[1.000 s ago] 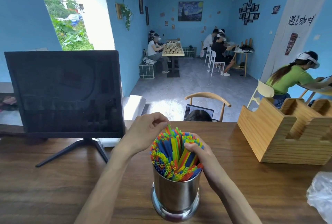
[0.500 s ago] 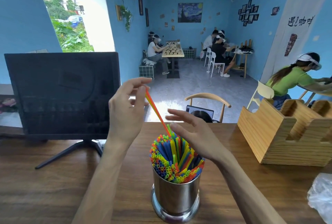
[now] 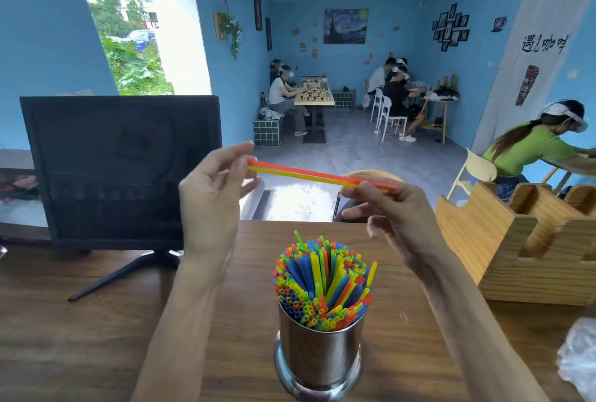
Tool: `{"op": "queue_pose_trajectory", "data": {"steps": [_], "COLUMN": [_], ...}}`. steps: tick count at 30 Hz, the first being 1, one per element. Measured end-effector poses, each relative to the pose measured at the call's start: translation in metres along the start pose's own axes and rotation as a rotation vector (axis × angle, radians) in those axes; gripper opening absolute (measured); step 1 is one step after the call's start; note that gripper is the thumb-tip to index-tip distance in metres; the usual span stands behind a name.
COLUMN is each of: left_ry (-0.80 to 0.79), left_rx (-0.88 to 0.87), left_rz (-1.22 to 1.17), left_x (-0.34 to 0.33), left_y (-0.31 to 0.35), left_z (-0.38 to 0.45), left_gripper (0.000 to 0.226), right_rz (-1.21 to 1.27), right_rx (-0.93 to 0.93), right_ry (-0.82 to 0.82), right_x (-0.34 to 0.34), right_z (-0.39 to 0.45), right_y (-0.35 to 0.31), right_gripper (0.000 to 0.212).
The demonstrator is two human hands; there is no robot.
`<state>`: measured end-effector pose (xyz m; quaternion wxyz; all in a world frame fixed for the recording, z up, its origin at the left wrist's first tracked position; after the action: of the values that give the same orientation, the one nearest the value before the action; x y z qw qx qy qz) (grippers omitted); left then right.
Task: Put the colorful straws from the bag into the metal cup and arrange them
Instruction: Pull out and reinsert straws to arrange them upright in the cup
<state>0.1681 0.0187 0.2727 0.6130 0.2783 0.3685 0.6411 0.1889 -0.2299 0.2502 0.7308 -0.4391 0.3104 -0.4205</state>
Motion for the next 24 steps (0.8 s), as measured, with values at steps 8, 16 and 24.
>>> {"op": "queue_pose_trajectory", "data": {"steps": [8, 16, 24], "left_ry": [-0.470, -0.407, -0.492], "left_rx": [0.364, 0.476, 0.549], "left_rz": [-0.030, 0.619, 0.526], "left_x": [-0.022, 0.005, 0.000], "left_y": [-0.044, -0.072, -0.078], "left_z": [-0.040, -0.041, -0.048], "left_gripper": [0.019, 0.011, 0.018], "right_rz": [0.032, -0.303, -0.847], "right_rx": [0.138, 0.067, -0.034], "right_ry": [0.136, 0.054, -0.062], "right_x": [0.017, -0.001, -0.027], "right_z": [0.007, -0.003, -0.024], "right_y": [-0.017, -0.004, 0.037], "right_gripper": [0.029, 0.026, 0.056]}}
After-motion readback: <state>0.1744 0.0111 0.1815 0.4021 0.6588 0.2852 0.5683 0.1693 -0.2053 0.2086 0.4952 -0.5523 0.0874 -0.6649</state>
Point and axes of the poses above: each hand's wrist, its own z-axis towards the middle knuckle, its own x-axis out of the back of the hand, y = z × x, the point moved 4 cm from there along z, towards the middle knuckle, and after that the axes turned 14 degrees about -y, right-handed, at the moved point
